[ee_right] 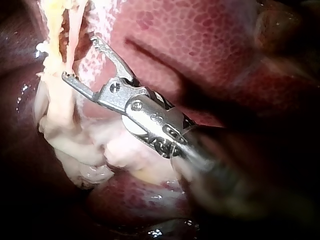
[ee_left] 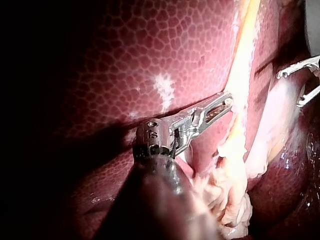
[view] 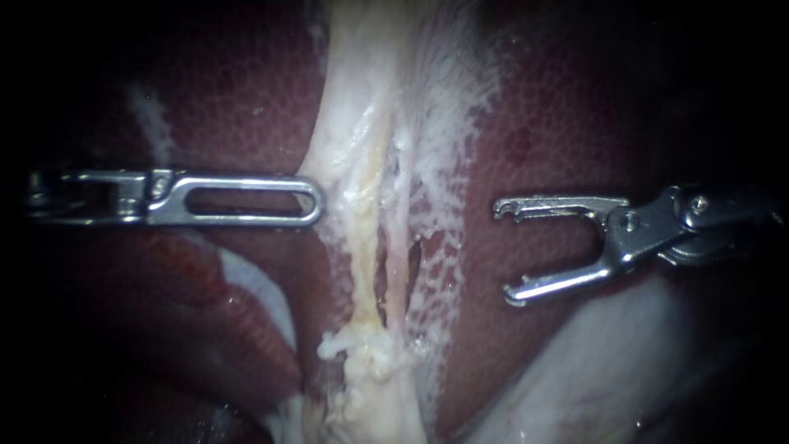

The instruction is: Going back first clip left tube

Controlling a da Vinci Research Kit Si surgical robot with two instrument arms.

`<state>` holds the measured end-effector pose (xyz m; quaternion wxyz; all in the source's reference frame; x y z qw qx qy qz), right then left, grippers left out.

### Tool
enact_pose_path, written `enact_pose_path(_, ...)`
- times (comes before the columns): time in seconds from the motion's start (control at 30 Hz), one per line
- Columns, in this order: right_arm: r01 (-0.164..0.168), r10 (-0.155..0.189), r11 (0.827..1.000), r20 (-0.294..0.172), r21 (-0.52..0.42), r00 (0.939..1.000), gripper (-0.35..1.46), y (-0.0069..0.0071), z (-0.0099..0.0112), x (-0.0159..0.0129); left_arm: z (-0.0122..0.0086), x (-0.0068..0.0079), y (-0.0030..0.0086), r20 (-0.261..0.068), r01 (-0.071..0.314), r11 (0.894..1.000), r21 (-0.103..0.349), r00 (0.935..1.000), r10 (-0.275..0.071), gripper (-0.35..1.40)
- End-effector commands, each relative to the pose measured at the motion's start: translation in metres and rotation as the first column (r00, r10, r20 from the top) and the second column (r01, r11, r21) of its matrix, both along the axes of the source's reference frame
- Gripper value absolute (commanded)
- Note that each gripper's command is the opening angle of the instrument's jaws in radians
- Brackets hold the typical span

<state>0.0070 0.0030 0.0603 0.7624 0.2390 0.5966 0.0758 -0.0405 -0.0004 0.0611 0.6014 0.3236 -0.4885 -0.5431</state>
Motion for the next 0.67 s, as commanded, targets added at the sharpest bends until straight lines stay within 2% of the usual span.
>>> enact_pose_path(0.03, 0.000, 0.000, 1.000, 0.000, 0.000, 1.0000, 0.60, 0.0000, 0.0000, 0.0000, 0.0001, -0.0003, -0.0001, 0.003, -0.004, 1.000, -0.002, 1.0000, 0.004, -0.35)
enact_pose_path(0.67, 0.000, 0.000, 1.000, 0.000, 0.000, 1.0000, 0.60, -0.0001, -0.0001, 0.0000, 0.0000, -0.0010, -0.0003, 0.005, -0.006, 1.000, -0.002, 1.0000, 0.006, -0.35)
